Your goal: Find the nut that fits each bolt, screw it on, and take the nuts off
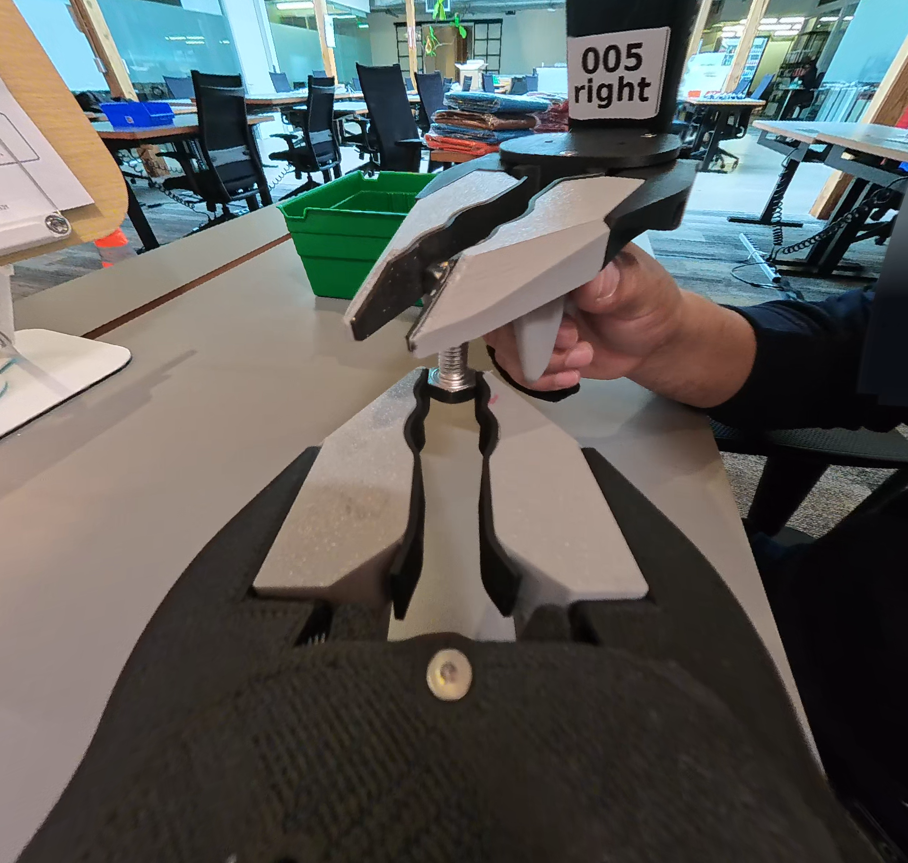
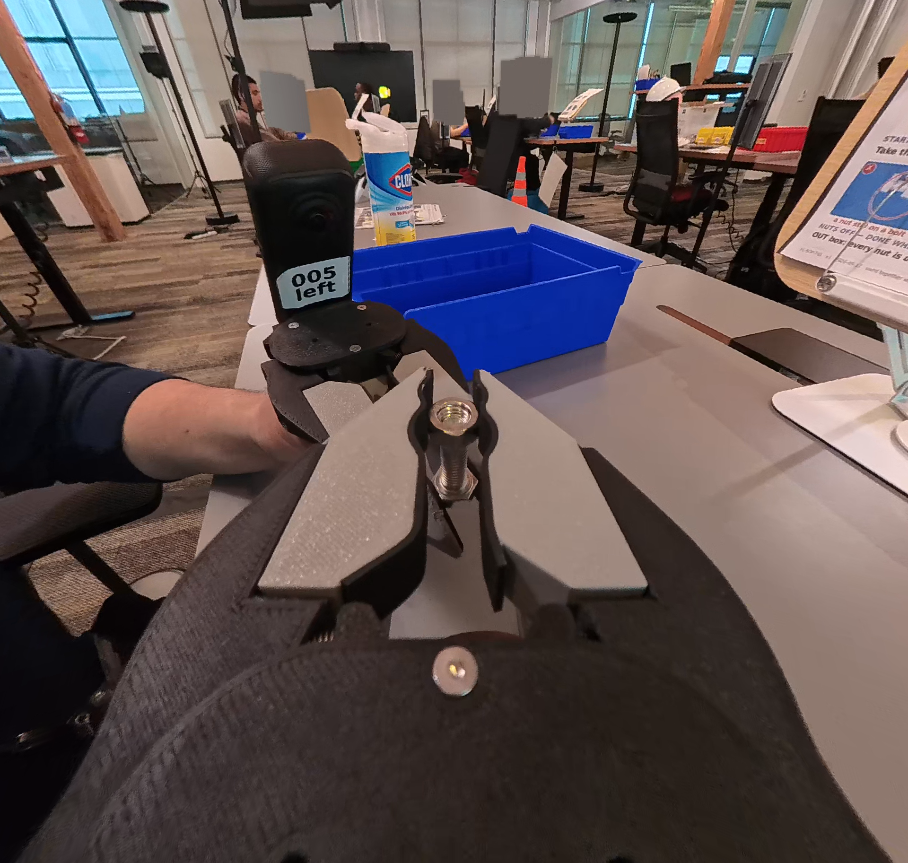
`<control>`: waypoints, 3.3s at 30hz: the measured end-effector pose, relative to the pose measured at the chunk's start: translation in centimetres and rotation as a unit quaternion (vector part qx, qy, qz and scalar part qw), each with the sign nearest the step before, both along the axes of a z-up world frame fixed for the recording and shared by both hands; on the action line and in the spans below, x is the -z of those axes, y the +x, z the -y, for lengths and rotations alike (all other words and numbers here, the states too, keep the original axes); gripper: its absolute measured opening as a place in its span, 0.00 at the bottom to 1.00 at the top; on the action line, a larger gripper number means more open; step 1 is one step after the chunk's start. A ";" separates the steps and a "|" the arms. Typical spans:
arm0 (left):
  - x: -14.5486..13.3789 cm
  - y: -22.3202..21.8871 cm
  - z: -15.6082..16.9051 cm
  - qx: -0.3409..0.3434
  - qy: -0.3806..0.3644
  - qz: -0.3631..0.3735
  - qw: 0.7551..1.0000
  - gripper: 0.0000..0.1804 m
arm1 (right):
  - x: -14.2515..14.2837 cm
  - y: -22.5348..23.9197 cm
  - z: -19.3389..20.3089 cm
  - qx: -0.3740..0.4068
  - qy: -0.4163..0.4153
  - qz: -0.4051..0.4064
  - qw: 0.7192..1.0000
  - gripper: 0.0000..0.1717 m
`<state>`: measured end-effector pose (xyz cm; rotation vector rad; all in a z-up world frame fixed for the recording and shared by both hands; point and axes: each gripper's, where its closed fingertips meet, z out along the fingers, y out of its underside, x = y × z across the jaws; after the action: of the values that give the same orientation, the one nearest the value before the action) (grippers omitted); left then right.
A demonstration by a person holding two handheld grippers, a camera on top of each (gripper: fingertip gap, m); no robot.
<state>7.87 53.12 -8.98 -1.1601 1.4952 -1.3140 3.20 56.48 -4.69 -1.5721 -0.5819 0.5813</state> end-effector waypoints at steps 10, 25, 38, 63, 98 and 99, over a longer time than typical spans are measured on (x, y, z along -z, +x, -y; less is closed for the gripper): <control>-0.5 -0.3 -1.5 -0.032 -0.010 0.012 0.999 0.09 | -0.4 0.7 0.1 0.001 -0.005 -0.035 0.999 0.20; 0.2 0.0 -1.7 -0.043 -0.011 -0.007 0.999 0.09 | 0.2 0.6 -0.7 0.043 0.005 0.001 0.999 0.15; 0.0 -0.2 -1.3 -0.030 -0.016 -0.006 0.999 0.09 | -0.8 1.5 -0.4 0.010 -0.002 -0.040 0.999 0.09; 2.9 0.8 1.4 0.031 0.005 -0.059 0.998 0.09 | 5.8 41.0 7.8 0.421 -0.236 0.090 0.871 0.09; 1.7 0.2 0.8 0.013 -0.049 -0.065 0.997 0.20 | 6.6 37.0 12.4 0.448 -0.310 0.240 0.803 0.05; 1.8 -0.2 0.6 0.008 -0.046 -0.076 0.996 0.20 | 7.3 36.5 12.1 0.435 -0.324 0.204 0.815 0.13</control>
<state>7.68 52.54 -10.80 -1.3360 1.5682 -1.3422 39.69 44.33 -11.95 -2.4002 0.1151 -0.3248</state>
